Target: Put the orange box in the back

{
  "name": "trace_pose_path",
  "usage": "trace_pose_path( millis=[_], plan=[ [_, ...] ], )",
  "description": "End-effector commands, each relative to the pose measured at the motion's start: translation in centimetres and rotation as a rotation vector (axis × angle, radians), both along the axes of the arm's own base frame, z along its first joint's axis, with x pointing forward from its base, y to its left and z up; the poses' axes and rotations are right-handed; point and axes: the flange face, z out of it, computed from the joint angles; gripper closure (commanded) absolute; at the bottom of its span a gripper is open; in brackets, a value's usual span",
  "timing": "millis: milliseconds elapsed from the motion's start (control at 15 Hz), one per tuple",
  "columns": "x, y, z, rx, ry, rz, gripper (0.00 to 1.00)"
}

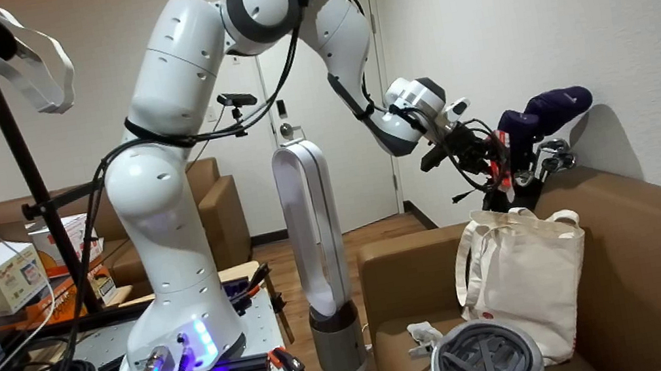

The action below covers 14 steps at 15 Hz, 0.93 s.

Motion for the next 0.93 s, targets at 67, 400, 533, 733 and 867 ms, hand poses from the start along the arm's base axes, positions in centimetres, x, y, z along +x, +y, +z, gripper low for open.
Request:
trace_pose_path(
  millis=[67,400,533,733,867],
  plan=[
    [2.0,0.8,-2.3,0.119,-0.022,0.118,0.93],
    [3.9,0.6,-5.4,0.168,-0.028,0.19,0.93],
    [3.9,0.1,-7.1,0.227,-0.012,0.192,0.93],
    [3.5,-1.8,-9.5,0.314,0.012,0.13,0.93],
    [3.4,-3.6,-10.4,0.373,0.018,0.08,0.93]
  ],
)
